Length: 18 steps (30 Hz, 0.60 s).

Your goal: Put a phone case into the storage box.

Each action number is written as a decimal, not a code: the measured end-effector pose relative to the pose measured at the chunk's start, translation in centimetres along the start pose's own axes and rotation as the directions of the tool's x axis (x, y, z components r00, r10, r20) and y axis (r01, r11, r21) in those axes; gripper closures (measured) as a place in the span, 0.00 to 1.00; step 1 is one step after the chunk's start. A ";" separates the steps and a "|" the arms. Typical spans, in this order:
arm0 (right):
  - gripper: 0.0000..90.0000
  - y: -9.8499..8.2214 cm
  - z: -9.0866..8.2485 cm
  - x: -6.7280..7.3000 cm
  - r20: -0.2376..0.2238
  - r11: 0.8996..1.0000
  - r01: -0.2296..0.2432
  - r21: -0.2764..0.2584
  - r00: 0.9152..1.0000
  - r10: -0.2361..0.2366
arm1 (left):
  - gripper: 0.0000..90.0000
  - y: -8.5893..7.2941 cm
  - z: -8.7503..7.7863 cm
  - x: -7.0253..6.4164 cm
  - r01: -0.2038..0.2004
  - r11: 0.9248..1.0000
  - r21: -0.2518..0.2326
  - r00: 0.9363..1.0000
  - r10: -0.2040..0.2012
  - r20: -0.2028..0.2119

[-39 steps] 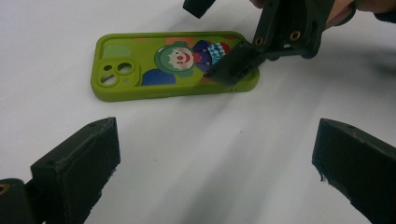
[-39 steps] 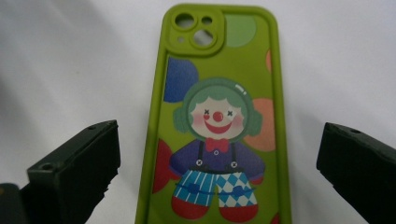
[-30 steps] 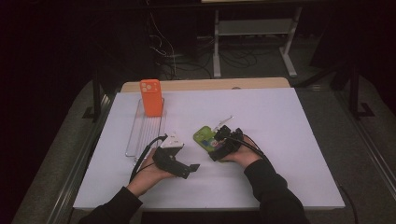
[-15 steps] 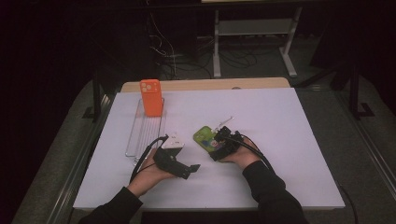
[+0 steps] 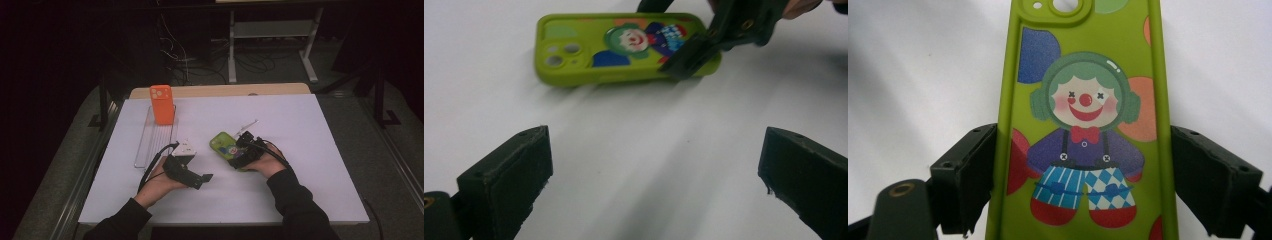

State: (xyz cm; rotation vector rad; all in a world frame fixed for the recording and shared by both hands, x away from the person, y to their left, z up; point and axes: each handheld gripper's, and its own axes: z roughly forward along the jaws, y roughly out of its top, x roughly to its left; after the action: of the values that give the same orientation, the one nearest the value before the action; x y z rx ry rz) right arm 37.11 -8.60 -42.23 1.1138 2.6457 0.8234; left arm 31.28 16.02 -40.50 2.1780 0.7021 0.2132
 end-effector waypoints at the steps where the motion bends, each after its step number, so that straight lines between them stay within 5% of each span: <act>1: 0.17 0.0 -0.4 -0.2 -0.001 1.000 0.008 0.003 1.000 -0.008 | 0.01 0.1 0.0 0.1 0.004 1.000 -0.007 1.000 -0.004 0.003; 18: 0.17 0.2 -5.9 -3.6 -0.032 0.996 0.076 -0.039 0.996 -0.078 | 0.01 4.7 -0.4 2.3 -0.030 0.999 -0.013 0.996 0.031 0.086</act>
State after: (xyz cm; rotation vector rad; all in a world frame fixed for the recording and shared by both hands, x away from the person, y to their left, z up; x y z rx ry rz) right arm 37.75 -13.54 -37.44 0.9908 2.6698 0.8810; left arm 34.95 15.15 -36.83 2.1744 0.6180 0.1381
